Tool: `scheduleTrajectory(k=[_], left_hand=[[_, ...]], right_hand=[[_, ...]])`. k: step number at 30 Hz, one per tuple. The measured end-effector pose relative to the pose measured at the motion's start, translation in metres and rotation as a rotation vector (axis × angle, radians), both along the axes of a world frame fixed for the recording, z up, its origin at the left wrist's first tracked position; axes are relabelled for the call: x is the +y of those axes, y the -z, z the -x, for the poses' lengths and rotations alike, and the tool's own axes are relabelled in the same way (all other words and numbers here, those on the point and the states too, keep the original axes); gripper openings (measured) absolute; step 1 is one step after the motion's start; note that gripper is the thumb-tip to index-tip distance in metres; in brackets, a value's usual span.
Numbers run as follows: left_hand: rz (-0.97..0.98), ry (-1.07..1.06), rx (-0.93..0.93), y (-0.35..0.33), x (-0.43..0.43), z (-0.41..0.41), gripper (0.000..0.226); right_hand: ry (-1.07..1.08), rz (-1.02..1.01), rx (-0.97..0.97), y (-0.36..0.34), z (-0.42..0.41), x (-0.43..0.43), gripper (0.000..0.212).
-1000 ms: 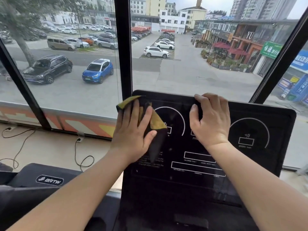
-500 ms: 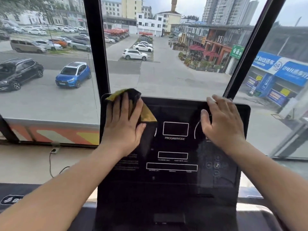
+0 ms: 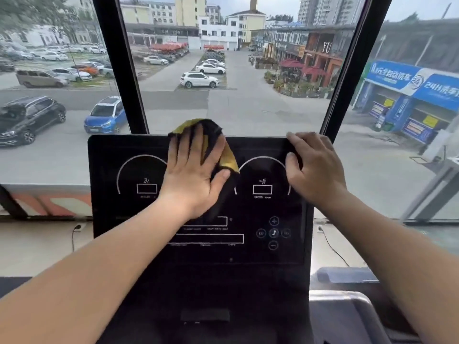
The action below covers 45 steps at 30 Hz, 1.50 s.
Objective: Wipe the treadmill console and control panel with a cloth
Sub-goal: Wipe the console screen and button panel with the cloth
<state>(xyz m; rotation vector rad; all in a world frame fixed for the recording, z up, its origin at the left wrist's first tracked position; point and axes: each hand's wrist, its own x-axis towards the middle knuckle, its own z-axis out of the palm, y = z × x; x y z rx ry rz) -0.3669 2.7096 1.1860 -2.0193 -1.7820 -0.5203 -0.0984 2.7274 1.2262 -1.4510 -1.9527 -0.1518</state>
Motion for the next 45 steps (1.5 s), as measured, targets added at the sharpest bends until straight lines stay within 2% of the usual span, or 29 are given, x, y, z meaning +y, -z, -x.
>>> scheduleTrajectory(k=[3, 7, 11, 15, 19, 24, 27, 31, 34, 38, 41, 42, 45], left_hand=[[0.009, -0.042, -0.005, 0.043, -0.024, -0.053, 0.076], [0.17, 0.149, 0.151, 0.098, -0.063, -0.076, 0.072], [0.168, 0.29, 0.239, 0.044, -0.046, -0.053, 0.059], [0.063, 0.158, 0.025, -0.002, -0.01, -0.063, 0.055], [-0.021, 0.047, 0.047, 0.041, -0.013, -0.109, 0.063], [0.092, 0.346, 0.323, 0.096, -0.045, -0.126, 0.063], [0.025, 0.436, 0.51, 0.059, -0.017, -0.105, 0.06], [-0.13, 0.18, 0.256, -0.011, 0.029, -0.091, 0.061], [-0.137, 0.106, 0.159, 0.014, 0.015, -0.123, 0.063], [0.008, 0.374, 0.369, 0.085, -0.029, -0.151, 0.063], [0.006, 0.446, 0.528, 0.063, -0.015, -0.136, 0.059], [-0.05, 0.427, 0.519, 0.046, -0.003, -0.128, 0.058], [-0.138, 0.235, 0.313, -0.007, 0.031, -0.108, 0.059]], right_hand=[[-0.003, 0.043, 0.02, 0.004, 0.003, -0.001, 0.05], [-0.013, 0.088, -0.032, -0.001, -0.001, -0.003, 0.053], [-0.025, 0.085, -0.041, 0.0, -0.005, -0.001, 0.051], [-0.02, 0.068, 0.01, 0.0, -0.002, 0.0, 0.048], [-0.048, 0.031, 0.049, 0.003, -0.009, 0.004, 0.045], [-0.063, 0.006, 0.057, 0.007, -0.011, 0.01, 0.045], [-0.075, -0.011, 0.083, 0.009, -0.011, 0.009, 0.045], [-0.11, -0.016, 0.125, 0.008, -0.015, 0.009, 0.046], [-0.113, 0.006, 0.151, 0.004, -0.018, 0.01, 0.045], [-0.118, 0.02, 0.155, 0.002, -0.019, 0.011, 0.042], [-0.112, 0.037, 0.159, -0.001, -0.02, 0.01, 0.039], [-0.112, 0.047, 0.16, -0.002, -0.02, 0.008, 0.04], [-0.13, 0.076, 0.161, -0.006, -0.021, 0.007, 0.043]])
